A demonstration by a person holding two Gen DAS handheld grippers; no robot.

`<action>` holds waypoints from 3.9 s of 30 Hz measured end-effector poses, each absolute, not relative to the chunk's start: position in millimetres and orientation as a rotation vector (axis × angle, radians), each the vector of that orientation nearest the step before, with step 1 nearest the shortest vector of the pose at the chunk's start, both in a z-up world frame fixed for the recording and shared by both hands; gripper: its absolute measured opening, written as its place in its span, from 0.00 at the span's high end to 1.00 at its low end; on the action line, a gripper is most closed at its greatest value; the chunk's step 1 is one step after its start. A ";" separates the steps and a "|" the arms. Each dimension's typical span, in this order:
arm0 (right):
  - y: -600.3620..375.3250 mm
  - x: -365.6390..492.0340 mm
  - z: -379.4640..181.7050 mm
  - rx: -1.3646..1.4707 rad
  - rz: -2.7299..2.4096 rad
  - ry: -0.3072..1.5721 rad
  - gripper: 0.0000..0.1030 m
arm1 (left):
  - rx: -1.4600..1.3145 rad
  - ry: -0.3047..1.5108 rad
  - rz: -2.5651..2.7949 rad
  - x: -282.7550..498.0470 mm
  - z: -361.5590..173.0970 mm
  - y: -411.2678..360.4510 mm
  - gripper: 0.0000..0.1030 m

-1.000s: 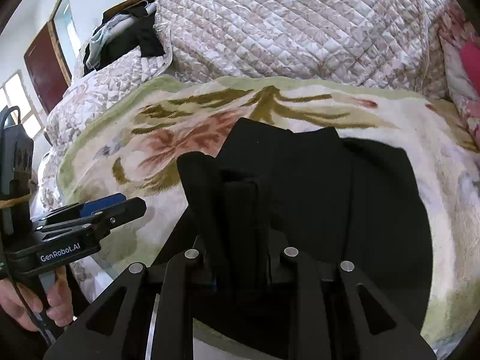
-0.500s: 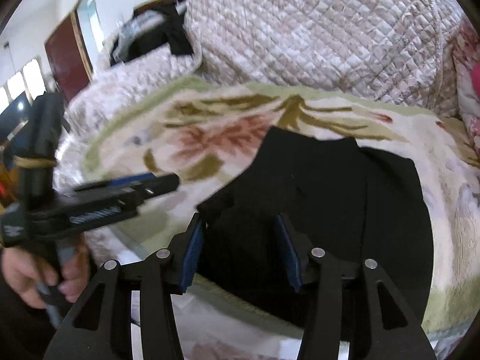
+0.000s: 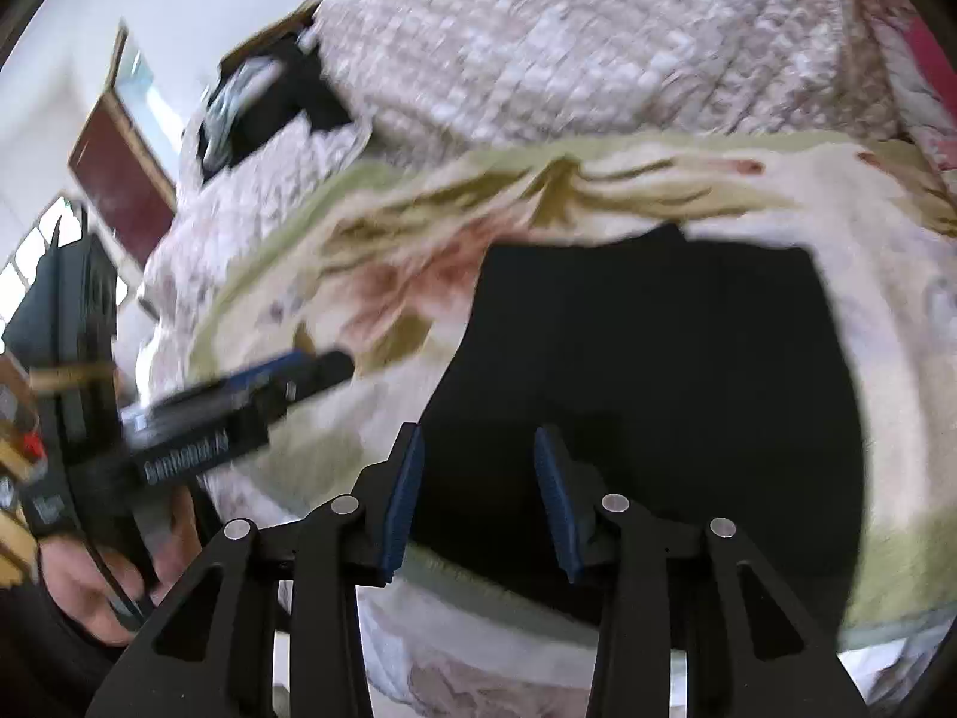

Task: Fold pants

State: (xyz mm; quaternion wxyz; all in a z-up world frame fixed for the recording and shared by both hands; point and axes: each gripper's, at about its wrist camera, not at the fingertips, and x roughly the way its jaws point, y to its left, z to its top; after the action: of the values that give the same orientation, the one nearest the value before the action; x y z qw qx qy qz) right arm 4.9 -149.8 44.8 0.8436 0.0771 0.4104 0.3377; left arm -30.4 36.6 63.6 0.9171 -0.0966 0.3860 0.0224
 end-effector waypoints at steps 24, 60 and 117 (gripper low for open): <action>-234.0 92.4 47.6 0.154 0.463 0.832 0.62 | -0.045 0.853 -0.087 56.9 51.2 -25.1 0.49; -232.9 143.5 5.2 0.149 0.356 0.951 0.83 | -0.143 0.818 -0.107 69.0 30.7 -4.0 0.88; -173.9 133.1 13.9 -0.087 0.487 0.961 0.80 | -0.060 0.851 -0.144 88.8 34.9 -13.3 0.70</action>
State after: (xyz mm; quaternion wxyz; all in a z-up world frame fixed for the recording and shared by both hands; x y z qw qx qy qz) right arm 133.1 -173.9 13.9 0.8576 -0.0414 0.4574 0.2316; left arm 88.8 -13.3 34.9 0.9079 -0.0292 0.4122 -0.0699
